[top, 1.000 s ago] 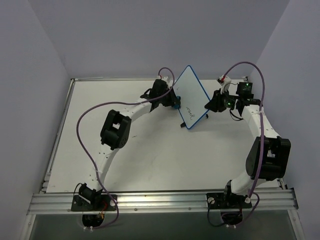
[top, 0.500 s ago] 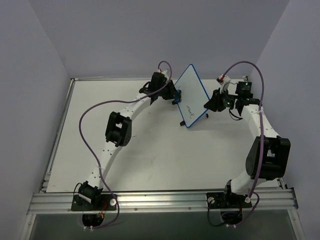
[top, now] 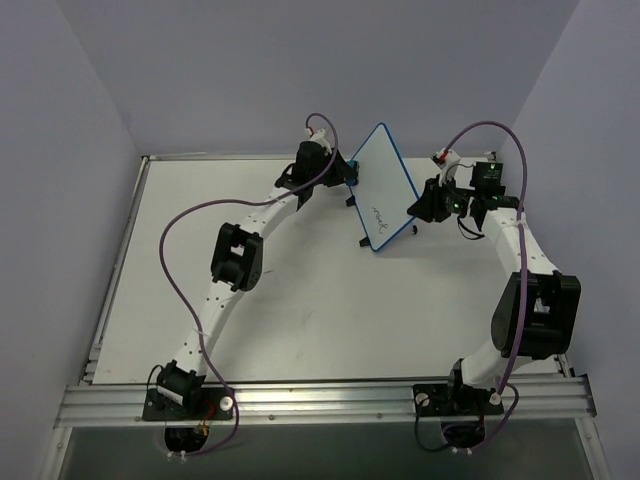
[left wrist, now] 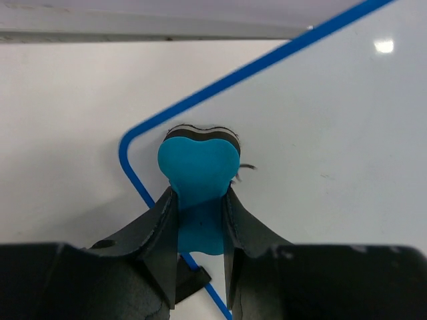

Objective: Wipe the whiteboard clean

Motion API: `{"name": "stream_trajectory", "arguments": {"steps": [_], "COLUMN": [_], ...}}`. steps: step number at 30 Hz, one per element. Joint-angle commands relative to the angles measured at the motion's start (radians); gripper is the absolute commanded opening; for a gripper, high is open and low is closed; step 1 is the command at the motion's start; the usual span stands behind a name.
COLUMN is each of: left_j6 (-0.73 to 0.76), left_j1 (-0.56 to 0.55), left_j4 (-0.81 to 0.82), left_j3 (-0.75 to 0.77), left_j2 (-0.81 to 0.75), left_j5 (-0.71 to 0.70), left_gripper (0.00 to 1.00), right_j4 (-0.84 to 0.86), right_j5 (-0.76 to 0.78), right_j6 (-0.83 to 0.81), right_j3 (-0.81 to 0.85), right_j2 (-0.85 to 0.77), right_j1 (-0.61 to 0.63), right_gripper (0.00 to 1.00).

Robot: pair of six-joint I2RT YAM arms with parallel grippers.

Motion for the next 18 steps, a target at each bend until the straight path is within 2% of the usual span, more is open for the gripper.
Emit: {"name": "stream_trajectory", "arguments": {"steps": [1,3,9,15,18], "left_j6": [0.004,0.013,0.028,0.068,0.087], "left_j1": [0.013,0.013,0.017,0.009,0.002], "left_j4": [0.174,0.173,0.094,0.195,0.151], "left_j3": [-0.056,-0.073,0.096,0.012,0.045], "left_j2": [-0.084,-0.098,0.001,-0.04,-0.029], "left_j5": [-0.073,-0.084,-0.067,-0.011,-0.014], "left_gripper": [0.06,0.07,0.06,0.06,0.06], "right_j4": [-0.085,-0.085,-0.11,-0.108,-0.099], "right_j5": [-0.009,-0.004,-0.004,-0.004,0.0], "right_j6": [-0.084,-0.083,-0.087,-0.08,-0.074], "right_j3": [-0.011,-0.011,0.0,0.003,0.003], "right_j2": [0.02,0.019,-0.011,-0.018,-0.015], "right_j1": [0.034,0.028,0.022,0.025,0.025], "right_gripper": [0.0,0.0,0.0,0.0,0.0]}}
